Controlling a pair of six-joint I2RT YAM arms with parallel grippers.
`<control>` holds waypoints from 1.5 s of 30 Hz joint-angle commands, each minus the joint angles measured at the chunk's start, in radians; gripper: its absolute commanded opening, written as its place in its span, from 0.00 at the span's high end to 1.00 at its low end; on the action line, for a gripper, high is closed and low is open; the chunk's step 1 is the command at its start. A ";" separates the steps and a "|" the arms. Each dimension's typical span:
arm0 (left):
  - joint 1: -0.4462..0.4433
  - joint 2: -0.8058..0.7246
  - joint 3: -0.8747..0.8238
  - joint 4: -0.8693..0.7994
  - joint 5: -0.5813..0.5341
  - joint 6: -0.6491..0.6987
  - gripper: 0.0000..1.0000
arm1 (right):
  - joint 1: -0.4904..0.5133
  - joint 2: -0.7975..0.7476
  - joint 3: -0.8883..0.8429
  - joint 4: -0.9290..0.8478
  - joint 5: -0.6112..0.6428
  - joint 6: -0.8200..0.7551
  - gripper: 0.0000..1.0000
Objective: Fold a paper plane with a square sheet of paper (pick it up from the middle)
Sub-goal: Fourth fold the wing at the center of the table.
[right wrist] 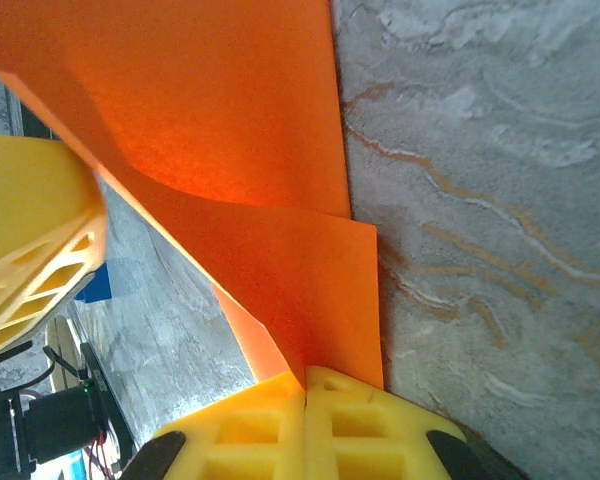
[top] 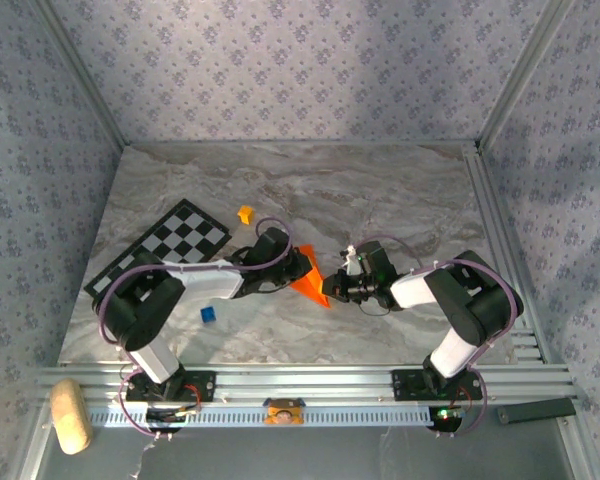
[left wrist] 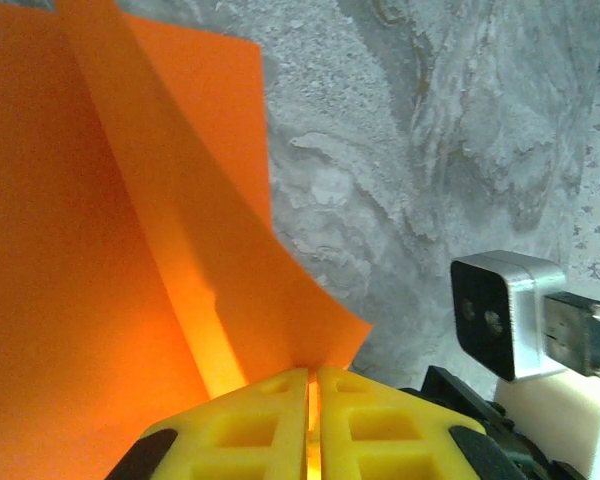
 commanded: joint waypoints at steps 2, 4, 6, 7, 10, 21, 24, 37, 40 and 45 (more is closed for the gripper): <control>-0.004 0.034 0.033 0.020 0.007 0.012 0.90 | 0.012 0.049 -0.002 -0.071 0.030 0.011 1.00; -0.003 0.042 0.036 0.019 0.002 0.010 0.90 | 0.011 0.048 -0.003 -0.071 0.030 0.013 1.00; -0.002 0.046 0.035 0.017 -0.013 0.003 0.90 | 0.011 0.049 -0.001 -0.071 0.030 0.012 1.00; 0.000 0.048 0.032 0.017 -0.017 -0.003 0.91 | 0.012 0.049 -0.001 -0.072 0.029 0.013 1.00; 0.002 0.047 0.022 0.033 -0.025 -0.017 0.91 | 0.010 0.049 0.001 -0.078 0.027 0.012 1.00; -0.004 0.053 0.025 0.079 0.005 -0.033 0.91 | 0.007 0.049 0.011 -0.098 0.029 0.013 1.00; -0.004 0.057 0.024 0.086 0.003 -0.034 0.90 | 0.006 0.051 0.012 -0.097 0.029 0.015 1.00; 0.003 0.094 0.058 0.027 -0.016 -0.044 0.91 | 0.001 0.063 0.020 -0.127 0.022 0.013 1.00; 0.006 0.094 0.064 0.020 -0.016 -0.044 0.91 | -0.002 0.064 0.023 -0.140 0.019 0.012 1.00; 0.004 0.093 0.070 0.038 -0.004 -0.035 0.90 | -0.003 0.064 0.026 -0.144 0.021 0.016 1.00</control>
